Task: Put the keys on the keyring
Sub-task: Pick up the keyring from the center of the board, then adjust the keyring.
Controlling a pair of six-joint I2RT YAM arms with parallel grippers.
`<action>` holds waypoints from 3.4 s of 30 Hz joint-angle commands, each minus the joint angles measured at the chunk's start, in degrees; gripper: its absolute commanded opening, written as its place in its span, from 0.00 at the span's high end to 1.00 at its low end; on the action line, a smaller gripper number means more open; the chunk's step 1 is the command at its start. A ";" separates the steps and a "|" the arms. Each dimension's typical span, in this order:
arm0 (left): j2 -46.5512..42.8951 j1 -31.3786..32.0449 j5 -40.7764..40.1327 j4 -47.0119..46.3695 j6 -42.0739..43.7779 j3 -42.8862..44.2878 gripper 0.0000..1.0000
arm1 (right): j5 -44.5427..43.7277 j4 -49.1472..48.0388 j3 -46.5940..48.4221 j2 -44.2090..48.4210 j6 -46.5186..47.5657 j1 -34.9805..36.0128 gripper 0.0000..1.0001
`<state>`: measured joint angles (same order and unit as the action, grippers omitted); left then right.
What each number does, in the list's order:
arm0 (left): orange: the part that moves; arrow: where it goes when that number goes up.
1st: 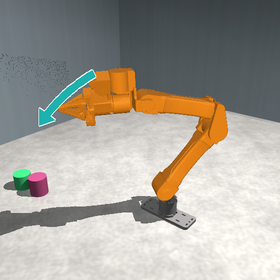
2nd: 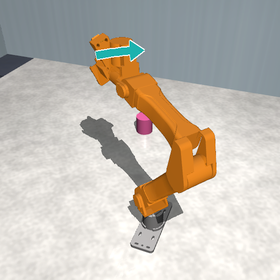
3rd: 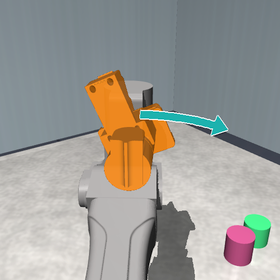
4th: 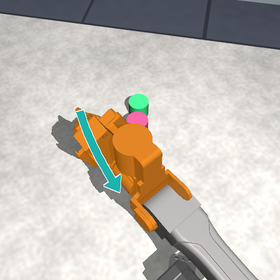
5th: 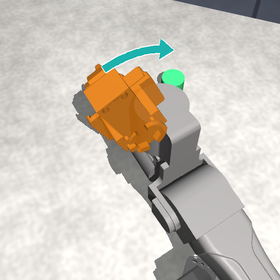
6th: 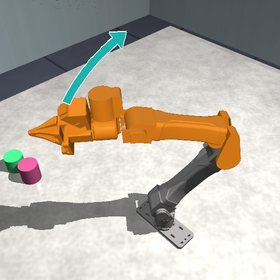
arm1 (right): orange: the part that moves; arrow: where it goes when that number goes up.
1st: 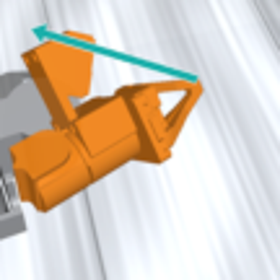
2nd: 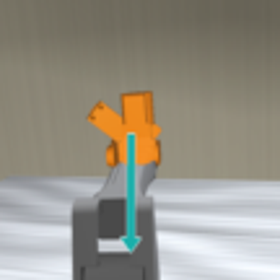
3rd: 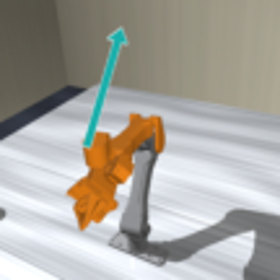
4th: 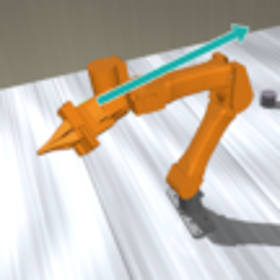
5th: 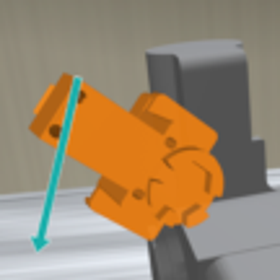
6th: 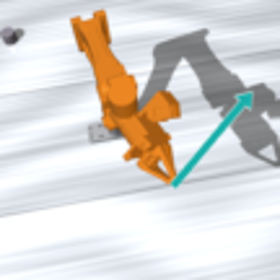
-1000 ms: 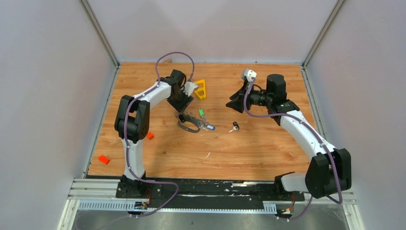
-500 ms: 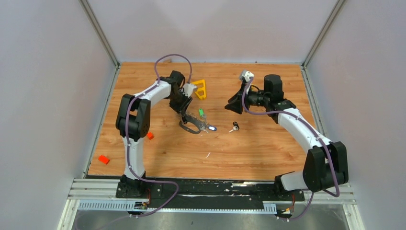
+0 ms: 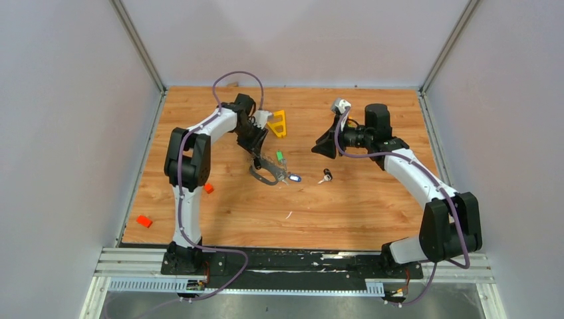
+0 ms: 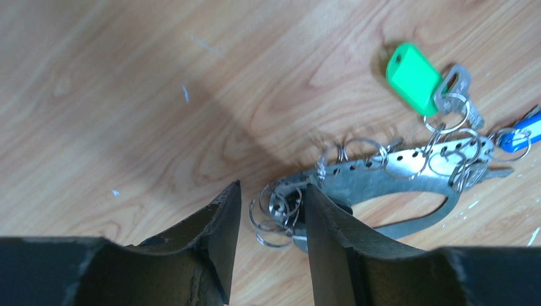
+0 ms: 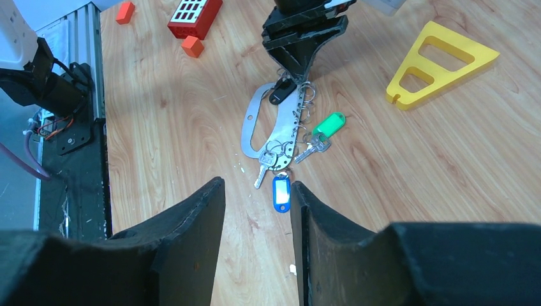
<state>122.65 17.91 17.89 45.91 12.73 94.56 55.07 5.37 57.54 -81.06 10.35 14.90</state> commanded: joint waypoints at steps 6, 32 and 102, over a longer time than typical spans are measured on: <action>3.19 -0.25 4.14 -0.19 -1.64 6.35 0.51 | 1.62 -0.75 0.52 -0.32 -0.20 -0.17 0.58; 4.41 0.46 4.26 -1.51 4.61 7.22 0.73 | 2.26 0.68 1.70 -2.75 -0.15 -0.22 0.60; -47.31 14.16 21.42 -31.33 -7.49 -28.83 1.00 | -2.63 -4.17 4.51 0.08 -1.82 14.83 0.76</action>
<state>78.11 31.53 39.51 17.96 6.44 65.95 53.78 2.72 61.06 -80.51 8.34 28.99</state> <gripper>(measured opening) 0.008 0.288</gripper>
